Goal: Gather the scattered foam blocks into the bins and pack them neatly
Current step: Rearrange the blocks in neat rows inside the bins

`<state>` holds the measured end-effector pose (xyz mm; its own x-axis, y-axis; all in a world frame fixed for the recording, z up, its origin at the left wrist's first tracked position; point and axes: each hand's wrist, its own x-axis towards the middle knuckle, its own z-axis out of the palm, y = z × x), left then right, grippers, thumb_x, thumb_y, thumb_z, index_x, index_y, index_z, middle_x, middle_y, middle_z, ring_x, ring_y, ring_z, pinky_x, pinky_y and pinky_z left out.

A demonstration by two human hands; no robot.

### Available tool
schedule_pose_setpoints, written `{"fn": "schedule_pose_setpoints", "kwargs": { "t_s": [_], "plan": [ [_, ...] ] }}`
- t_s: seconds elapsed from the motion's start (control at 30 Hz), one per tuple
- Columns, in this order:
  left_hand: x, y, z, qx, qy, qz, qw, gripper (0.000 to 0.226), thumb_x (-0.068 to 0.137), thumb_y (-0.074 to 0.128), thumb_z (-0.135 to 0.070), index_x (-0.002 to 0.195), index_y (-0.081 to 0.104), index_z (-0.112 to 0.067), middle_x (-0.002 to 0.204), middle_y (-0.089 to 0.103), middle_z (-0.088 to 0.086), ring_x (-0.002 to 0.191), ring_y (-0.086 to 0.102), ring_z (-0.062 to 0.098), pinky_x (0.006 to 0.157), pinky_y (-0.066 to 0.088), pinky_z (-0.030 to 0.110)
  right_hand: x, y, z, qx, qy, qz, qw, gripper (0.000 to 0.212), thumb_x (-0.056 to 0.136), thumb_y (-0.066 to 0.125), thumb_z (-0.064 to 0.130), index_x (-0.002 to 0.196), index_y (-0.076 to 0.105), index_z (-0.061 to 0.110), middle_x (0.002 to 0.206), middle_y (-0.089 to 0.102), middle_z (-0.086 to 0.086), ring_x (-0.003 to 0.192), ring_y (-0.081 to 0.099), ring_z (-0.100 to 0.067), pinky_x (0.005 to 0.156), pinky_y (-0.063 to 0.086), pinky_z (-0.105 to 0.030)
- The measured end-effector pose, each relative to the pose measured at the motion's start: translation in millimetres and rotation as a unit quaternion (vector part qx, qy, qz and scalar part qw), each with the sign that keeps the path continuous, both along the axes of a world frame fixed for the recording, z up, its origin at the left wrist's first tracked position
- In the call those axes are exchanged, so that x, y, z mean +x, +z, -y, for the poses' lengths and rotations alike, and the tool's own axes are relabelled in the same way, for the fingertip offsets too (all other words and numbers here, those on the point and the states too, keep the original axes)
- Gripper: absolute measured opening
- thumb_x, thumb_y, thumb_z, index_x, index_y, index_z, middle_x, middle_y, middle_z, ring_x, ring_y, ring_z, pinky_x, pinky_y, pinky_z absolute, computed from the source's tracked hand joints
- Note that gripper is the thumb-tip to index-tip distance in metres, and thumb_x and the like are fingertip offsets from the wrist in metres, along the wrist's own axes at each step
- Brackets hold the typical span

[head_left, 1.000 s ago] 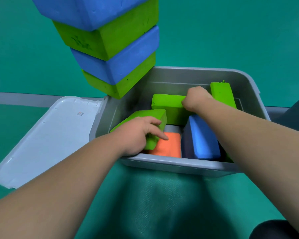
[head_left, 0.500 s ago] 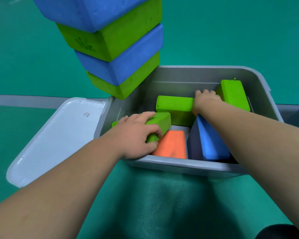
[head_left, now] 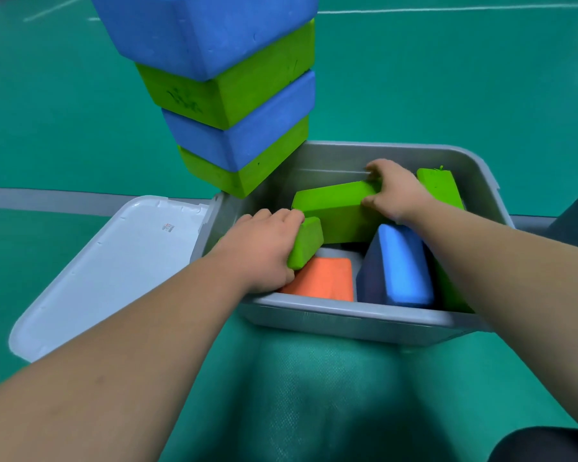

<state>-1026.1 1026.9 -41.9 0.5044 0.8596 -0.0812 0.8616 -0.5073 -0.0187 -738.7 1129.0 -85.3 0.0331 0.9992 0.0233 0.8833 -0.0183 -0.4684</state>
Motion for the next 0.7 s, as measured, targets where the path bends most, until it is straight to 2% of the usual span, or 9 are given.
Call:
{"fn": "schedule_pose_setpoints", "kwargs": {
  "t_s": [0.1, 0.13, 0.2, 0.27, 0.37, 0.43, 0.57, 0.7],
  "plan": [
    [4.5, 4.1, -0.8, 0.018, -0.015, 0.011, 1.000, 0.073, 0.072, 0.070, -0.049, 0.136, 0.041, -0.027, 0.132, 0.059, -0.004, 0.109, 0.054, 0.025, 0.091, 0.047, 0.045, -1.3, -0.6, 2.8, -0.083, -0.018, 0.057, 0.995, 0.088, 0.077, 0.085, 0.034, 0.148, 0.041, 0.007, 0.144, 0.038, -0.018, 0.127, 0.053, -0.039, 0.109, 0.042, -0.041],
    [6.9, 6.1, -0.6, 0.026, -0.021, 0.015, 0.999, 0.074, 0.073, 0.069, -0.050, 0.138, 0.041, -0.027, 0.133, 0.058, -0.004, 0.110, 0.053, 0.026, 0.092, 0.047, 0.045, -2.0, -1.0, 3.9, -0.099, -0.020, 0.074, 0.992, 0.086, 0.077, 0.085, 0.032, 0.146, 0.041, 0.005, 0.143, 0.037, -0.019, 0.125, 0.053, -0.040, 0.107, 0.043, -0.041],
    [12.2, 8.7, -0.1, 0.041, -0.031, 0.019, 0.998, 0.076, 0.076, 0.067, -0.052, 0.143, 0.041, -0.027, 0.137, 0.057, -0.003, 0.113, 0.052, 0.027, 0.094, 0.045, 0.045, -4.9, 3.4, 6.4, -0.096, -0.017, 0.084, 0.992, 0.069, 0.077, 0.082, 0.025, 0.133, 0.049, 0.003, 0.135, 0.044, -0.020, 0.118, 0.057, -0.039, 0.099, 0.046, -0.038],
    [16.7, 9.5, 0.7, 0.055, -0.040, 0.019, 0.998, 0.080, 0.079, 0.065, -0.055, 0.149, 0.038, -0.027, 0.141, 0.054, -0.002, 0.117, 0.051, 0.028, 0.097, 0.045, 0.046, -8.8, 10.3, 8.2, -0.073, -0.017, 0.073, 0.995, 0.063, 0.074, 0.083, 0.026, 0.127, 0.054, 0.007, 0.127, 0.053, -0.019, 0.110, 0.059, -0.036, 0.087, 0.046, -0.034],
    [19.6, 8.8, 1.1, 0.058, -0.040, 0.026, 0.997, 0.089, 0.082, 0.064, -0.060, 0.159, 0.028, -0.032, 0.143, 0.048, -0.002, 0.119, 0.050, 0.029, 0.099, 0.046, 0.045, -15.7, 20.6, 10.0, -0.048, 0.004, -0.023, 0.999, 0.079, 0.074, 0.084, 0.031, 0.142, 0.046, 0.024, 0.127, 0.059, -0.014, 0.110, 0.059, -0.032, 0.087, 0.046, -0.031],
    [21.0, 7.2, 1.3, 0.063, -0.033, 0.022, 0.997, 0.092, 0.084, 0.064, -0.061, 0.162, 0.023, -0.035, 0.141, 0.047, -0.001, 0.118, 0.050, 0.028, 0.098, 0.046, 0.044, -23.6, 30.4, 10.8, -0.015, 0.008, -0.075, 0.997, 0.082, 0.078, 0.083, 0.035, 0.148, 0.042, 0.032, 0.131, 0.062, -0.010, 0.115, 0.060, -0.029, 0.089, 0.043, -0.028],
    [25.0, 8.7, -1.8, 0.071, -0.013, 0.031, 0.997, 0.088, 0.085, 0.064, -0.061, 0.161, 0.023, -0.041, 0.137, 0.049, -0.001, 0.118, 0.051, 0.028, 0.097, 0.046, 0.043, -35.4, 55.9, 10.6, 0.073, -0.014, -0.103, 0.992, 0.093, 0.078, 0.081, 0.049, 0.155, 0.036, 0.025, 0.146, 0.055, -0.009, 0.130, 0.055, -0.029, 0.106, 0.042, -0.034],
    [33.2, 8.2, -1.4, 0.072, 0.004, 0.023, 0.997, 0.081, 0.087, 0.061, -0.058, 0.158, 0.023, -0.047, 0.137, 0.047, 0.002, 0.117, 0.050, 0.030, 0.094, 0.044, 0.045, -37.4, 82.5, 18.5, 0.160, -0.087, -0.111, 0.977, 0.081, 0.079, 0.076, 0.061, 0.137, 0.046, 0.013, 0.130, 0.062, -0.011, 0.120, 0.059, -0.032, 0.099, 0.047, -0.040]
  ]
}}
